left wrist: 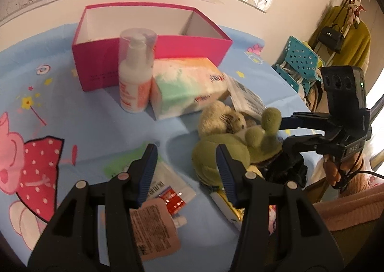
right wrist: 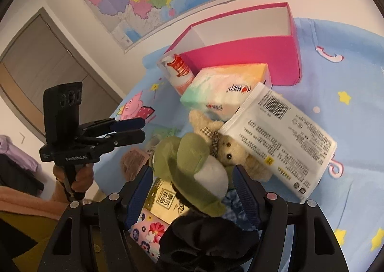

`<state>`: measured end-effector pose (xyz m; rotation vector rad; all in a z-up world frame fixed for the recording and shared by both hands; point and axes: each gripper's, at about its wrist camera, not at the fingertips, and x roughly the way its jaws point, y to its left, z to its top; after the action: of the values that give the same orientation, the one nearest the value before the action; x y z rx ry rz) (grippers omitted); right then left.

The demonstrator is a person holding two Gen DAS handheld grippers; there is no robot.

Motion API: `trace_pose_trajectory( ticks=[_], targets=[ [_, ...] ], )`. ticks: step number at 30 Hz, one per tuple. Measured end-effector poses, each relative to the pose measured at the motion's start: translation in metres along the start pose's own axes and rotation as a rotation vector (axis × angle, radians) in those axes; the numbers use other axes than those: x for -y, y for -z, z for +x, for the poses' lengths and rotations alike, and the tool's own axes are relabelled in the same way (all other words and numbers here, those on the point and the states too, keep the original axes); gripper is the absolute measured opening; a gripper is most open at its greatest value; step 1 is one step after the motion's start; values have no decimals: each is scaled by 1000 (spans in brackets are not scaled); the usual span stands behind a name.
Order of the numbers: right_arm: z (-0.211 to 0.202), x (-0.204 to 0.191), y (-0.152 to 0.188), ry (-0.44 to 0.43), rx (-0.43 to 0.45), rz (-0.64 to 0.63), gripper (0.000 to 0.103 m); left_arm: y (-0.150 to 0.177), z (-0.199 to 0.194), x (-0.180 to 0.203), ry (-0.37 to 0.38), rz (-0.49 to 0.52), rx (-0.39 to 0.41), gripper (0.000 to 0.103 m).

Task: Organize soft objects
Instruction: 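Grasp the green plush toy with the left gripper and lift it, then carry the green plush toy into the pink box and release it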

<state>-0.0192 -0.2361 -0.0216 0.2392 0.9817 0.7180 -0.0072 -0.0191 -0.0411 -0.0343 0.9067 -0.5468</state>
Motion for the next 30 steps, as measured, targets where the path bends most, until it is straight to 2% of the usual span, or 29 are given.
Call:
trace_pose_trajectory(
  ticks=[11, 12, 13, 14, 17, 20, 24, 27, 30],
  targets=[
    [10, 1, 9, 20, -3, 20, 70, 9, 11, 8, 68, 0, -44, 54],
    [10, 2, 10, 23, 1, 22, 70, 10, 13, 8, 80, -2, -52, 58],
    [10, 2, 10, 27, 7, 23, 70, 11, 15, 8, 93, -5, -60, 67],
    [11, 2, 10, 29, 9, 24, 67, 11, 18, 8, 110, -3, -69, 70],
    [15, 3, 10, 40, 2, 23, 51, 13, 27, 11, 149, 4, -86, 71],
    [15, 3, 9, 26, 10, 26, 49, 13, 36, 14, 175, -2, -107, 69],
    [10, -5, 5, 36, 22, -7, 48, 9, 27, 21, 139, 24, -68, 66],
    [3, -13, -4, 25, 46, -35, 48, 0, 11, 20, 144, 19, -21, 66],
    [-7, -27, -21, 9, 89, -84, 48, -14, -10, 21, 112, 36, 48, 66]
  ],
)
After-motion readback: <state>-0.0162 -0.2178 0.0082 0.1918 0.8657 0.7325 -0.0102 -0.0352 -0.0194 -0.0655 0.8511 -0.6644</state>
